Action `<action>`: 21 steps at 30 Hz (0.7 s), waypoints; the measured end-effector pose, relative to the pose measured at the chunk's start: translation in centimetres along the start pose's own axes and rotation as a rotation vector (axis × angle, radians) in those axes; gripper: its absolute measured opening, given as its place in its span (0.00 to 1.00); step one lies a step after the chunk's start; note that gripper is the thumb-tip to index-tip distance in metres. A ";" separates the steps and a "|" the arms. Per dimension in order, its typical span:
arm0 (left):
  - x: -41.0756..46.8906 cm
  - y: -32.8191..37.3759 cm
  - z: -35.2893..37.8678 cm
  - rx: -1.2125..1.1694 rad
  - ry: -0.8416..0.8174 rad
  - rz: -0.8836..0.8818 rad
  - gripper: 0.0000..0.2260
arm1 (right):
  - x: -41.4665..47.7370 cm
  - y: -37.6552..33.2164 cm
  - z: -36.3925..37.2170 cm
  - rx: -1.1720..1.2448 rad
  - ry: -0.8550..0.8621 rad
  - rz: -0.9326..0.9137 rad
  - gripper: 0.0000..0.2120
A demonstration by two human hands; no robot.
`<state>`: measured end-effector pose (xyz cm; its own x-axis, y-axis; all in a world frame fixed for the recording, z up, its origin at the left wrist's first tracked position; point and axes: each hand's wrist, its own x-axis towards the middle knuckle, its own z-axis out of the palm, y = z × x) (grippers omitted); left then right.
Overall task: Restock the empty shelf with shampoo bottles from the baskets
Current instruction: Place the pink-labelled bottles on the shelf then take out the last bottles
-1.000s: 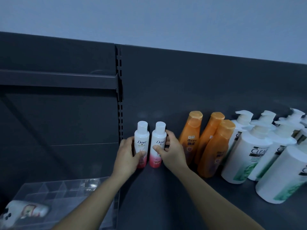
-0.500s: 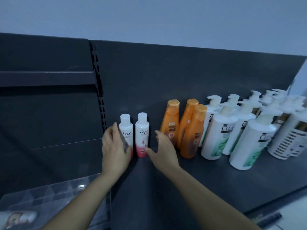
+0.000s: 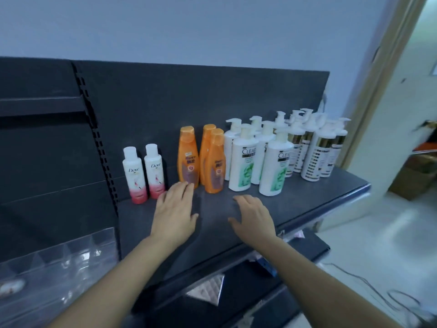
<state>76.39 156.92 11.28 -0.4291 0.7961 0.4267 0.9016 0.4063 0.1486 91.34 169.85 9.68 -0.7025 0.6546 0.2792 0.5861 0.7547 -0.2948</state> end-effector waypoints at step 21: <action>-6.4 28.2 4.3 -0.062 -0.201 0.825 0.25 | -27.2 16.0 -11.6 -0.395 -0.040 0.794 0.23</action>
<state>104.30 165.20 8.85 0.3708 0.8931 0.2546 0.9286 -0.3601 -0.0892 124.44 164.62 7.97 -0.0386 0.9950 0.0922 0.9979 0.0432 -0.0487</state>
